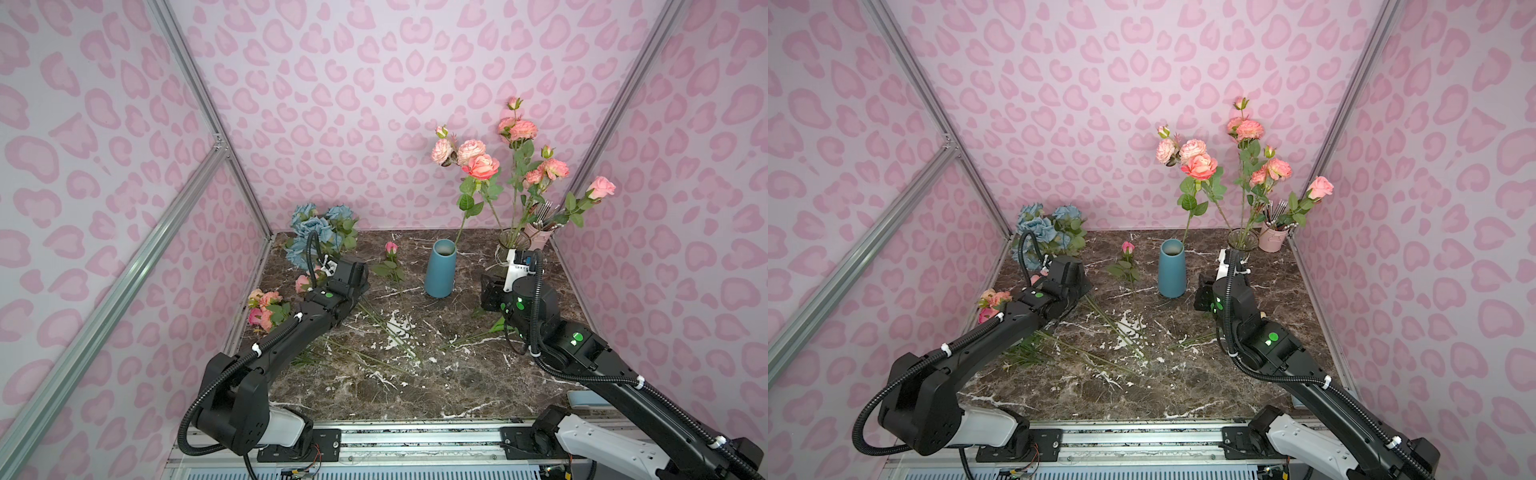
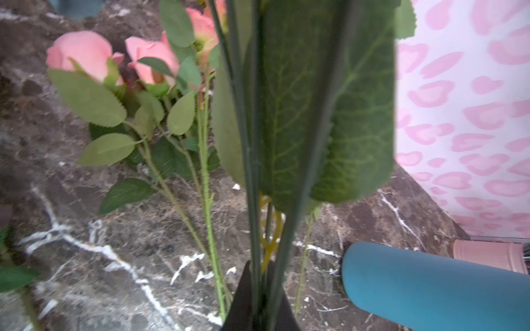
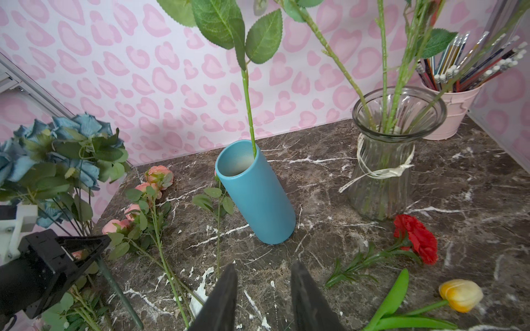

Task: Place the pink flowers into the vase
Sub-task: Pick up the flower at the center of the board, then place the flower at the center of the board.

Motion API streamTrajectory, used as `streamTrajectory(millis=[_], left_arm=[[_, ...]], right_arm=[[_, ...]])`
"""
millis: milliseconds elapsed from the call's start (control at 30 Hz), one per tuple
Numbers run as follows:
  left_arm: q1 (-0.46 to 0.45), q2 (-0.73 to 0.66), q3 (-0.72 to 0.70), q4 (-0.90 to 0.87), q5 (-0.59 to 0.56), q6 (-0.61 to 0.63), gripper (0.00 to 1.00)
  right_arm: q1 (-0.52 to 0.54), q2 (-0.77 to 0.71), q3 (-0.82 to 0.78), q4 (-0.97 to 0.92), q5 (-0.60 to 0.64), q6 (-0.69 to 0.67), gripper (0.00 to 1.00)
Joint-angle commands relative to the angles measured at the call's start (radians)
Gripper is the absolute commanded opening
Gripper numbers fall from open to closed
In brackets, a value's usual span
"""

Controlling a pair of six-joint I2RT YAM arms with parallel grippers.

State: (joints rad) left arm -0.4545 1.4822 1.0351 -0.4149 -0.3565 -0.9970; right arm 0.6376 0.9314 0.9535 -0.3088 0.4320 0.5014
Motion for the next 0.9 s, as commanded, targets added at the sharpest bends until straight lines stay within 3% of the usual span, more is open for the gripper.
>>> streamTrajectory(millis=[0, 300, 567, 600, 733, 867], left_arm=[[-0.026, 0.097, 0.097, 0.011, -0.013, 0.044, 0.04], [-0.058, 0.514, 0.344, 0.061, 0.151, 0.017, 0.04], [-0.086, 0.688, 0.415, 0.061, 0.194, -0.027, 0.04], [-0.087, 0.697, 0.415, 0.062, 0.198, -0.035, 0.07], [-0.093, 0.693, 0.408, 0.062, 0.201, -0.047, 0.42], [-0.105, 0.625, 0.384, 0.063, 0.183, -0.046, 0.59]], right_arm=[[-0.009, -0.006, 0.001, -0.007, 0.011, 0.003, 0.35], [-0.029, -0.033, 0.005, -0.039, 0.003, 0.001, 0.36], [-0.043, -0.060, 0.003, -0.079, 0.013, -0.003, 0.36], [-0.045, -0.062, 0.004, -0.081, 0.013, -0.004, 0.36], [-0.049, -0.059, 0.005, -0.081, 0.004, -0.007, 0.36], [-0.048, -0.035, 0.007, -0.072, -0.021, -0.012, 0.37]])
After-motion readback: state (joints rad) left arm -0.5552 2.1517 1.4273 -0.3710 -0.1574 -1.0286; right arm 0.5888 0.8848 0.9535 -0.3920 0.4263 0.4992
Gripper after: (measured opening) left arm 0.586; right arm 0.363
